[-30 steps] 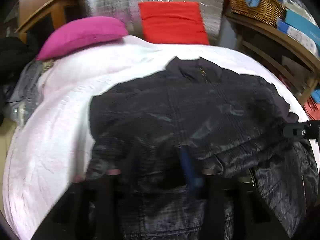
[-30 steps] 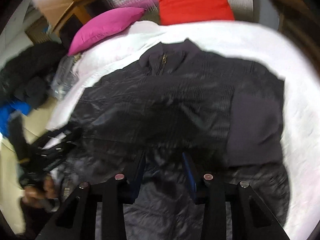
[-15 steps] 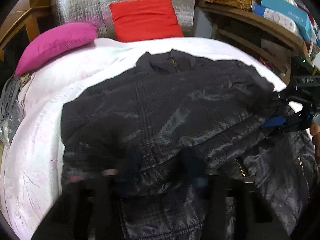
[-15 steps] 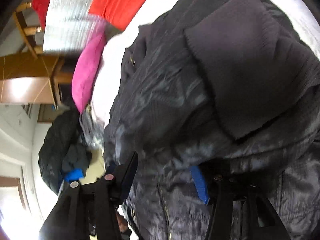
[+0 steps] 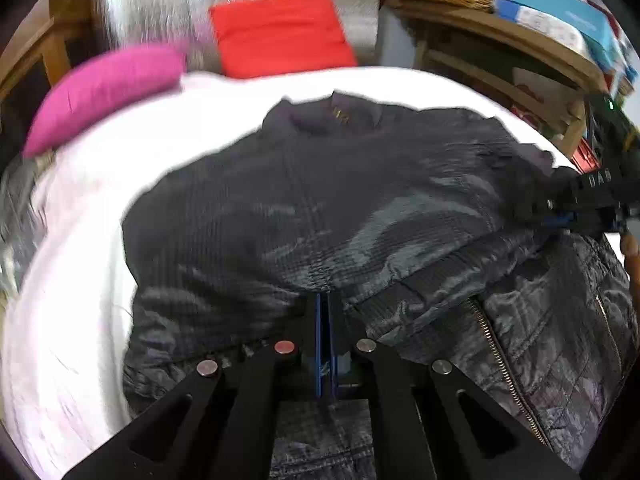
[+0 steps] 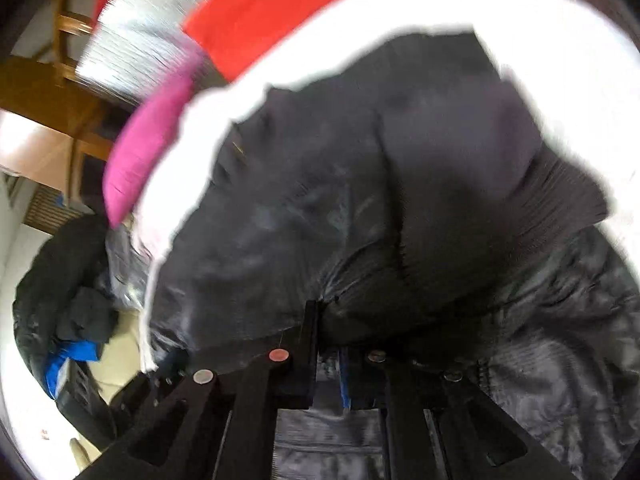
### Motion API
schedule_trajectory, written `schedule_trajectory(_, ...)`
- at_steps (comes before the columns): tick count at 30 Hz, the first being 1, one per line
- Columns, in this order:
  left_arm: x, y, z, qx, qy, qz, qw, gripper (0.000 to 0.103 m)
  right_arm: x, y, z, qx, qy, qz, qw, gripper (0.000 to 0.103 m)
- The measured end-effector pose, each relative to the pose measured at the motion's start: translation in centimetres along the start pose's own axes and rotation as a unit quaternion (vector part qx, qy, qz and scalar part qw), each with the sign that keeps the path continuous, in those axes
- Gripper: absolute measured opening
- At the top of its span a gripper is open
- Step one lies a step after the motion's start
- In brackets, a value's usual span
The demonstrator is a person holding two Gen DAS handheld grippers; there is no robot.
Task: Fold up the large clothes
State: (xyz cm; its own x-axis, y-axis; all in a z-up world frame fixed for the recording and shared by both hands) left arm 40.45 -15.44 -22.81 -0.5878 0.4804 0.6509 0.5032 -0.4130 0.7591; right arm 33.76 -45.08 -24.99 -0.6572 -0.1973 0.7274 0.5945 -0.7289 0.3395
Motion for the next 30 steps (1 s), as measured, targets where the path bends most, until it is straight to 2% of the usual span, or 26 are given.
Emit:
schedule_trajectory(2, 0.5, 0.4, 0.7, 0.016, -0.003, -0.006, 0.9999, 0.003, 0.1, 0.2, 0.1, -0.008, 0.005, 0.016, 1.000, 0.012)
schedule_trajectory(4, 1.4, 1.0, 1.2, 0.023, 0.009, -0.023, 0.9994, 0.006, 0.9, 0.8, 0.8, 0.010, 0.007, 0.032, 0.999, 0.015)
schedule_trajectory(6, 2.1, 1.3, 1.7, 0.031, 0.020, -0.030, 0.9989, 0.026, 1.7, 1.1, 1.2, 0.032, -0.001, 0.047, 0.998, 0.019)
schedule_trajectory(7, 2.4, 1.5, 2.0, 0.035, 0.029, -0.036, 0.9983, 0.043, 2.2, 1.2, 1.3, 0.044, -0.003, 0.056, 0.997, 0.019)
schedule_trajectory(8, 2.7, 1.6, 2.3, 0.040, 0.041, -0.044, 0.9974, 0.053, 2.6, 1.5, 1.5, 0.056, -0.002, 0.062, 0.996, 0.019)
schedule_trajectory(10, 3.0, 1.9, 2.7, 0.045, 0.054, -0.054, 0.9961, 0.054, 3.5, 1.4, 2.0, 0.096, -0.010, 0.080, 0.992, 0.019)
schedule_trajectory(14, 2.6, 1.7, 3.8, 0.057, 0.093, -0.046, 0.9930, 0.062, 5.1, 2.1, 2.0, 0.120, -0.015, 0.071, 0.990, 0.019)
schedule_trajectory(18, 0.8, 0.6, 3.7, 0.034, 0.131, -0.011, 0.9907, 0.062, 4.5, 2.7, 1.4, 0.109, -0.038, 0.037, 0.993, 0.019)
schedule_trajectory(20, 0.0, 0.3, 3.0, 0.007, 0.148, 0.000, 0.9889, 0.063, 3.7, 3.2, 0.3, 0.081, -0.038, 0.025, 0.996, 0.019)
schedule_trajectory(22, -0.2, 0.1, 2.3, -0.016, 0.160, 0.002, 0.9870, 0.063, 2.3, 3.4, -0.8, 0.065, -0.057, 0.029, 0.996, 0.019)
schedule_trajectory(25, 0.0, 0.0, 2.1, -0.019, 0.160, 0.001, 0.9870, 0.064, 1.8, 3.5, -1.9, 0.041, -0.052, 0.058, 0.996, 0.019)
schedule_trajectory(28, 0.2, 0.2, 2.6, 0.000, 0.151, -0.001, 0.9885, 0.064, 3.9, 3.8, -0.5, 0.078, -0.035, 0.048, 0.995, 0.019)
schedule_trajectory(30, 0.3, 0.5, 3.0, 0.014, 0.148, -0.005, 0.9889, 0.064, 5.9, 4.3, 0.6, 0.096, -0.014, 0.019, 0.995, 0.019)
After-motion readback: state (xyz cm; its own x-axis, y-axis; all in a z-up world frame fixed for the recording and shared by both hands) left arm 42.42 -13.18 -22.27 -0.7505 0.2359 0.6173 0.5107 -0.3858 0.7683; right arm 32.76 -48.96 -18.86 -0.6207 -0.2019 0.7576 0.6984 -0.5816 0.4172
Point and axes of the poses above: each gripper's, at about its wrist camera, not at the fingertips, and x roughly against the way its jaws point, z to its left, y to its top, the point moved 1 cm from there along -x, roughly the way its jaws point, and after that the axes turned 13 degrees about -z, right-handed, at the moved point
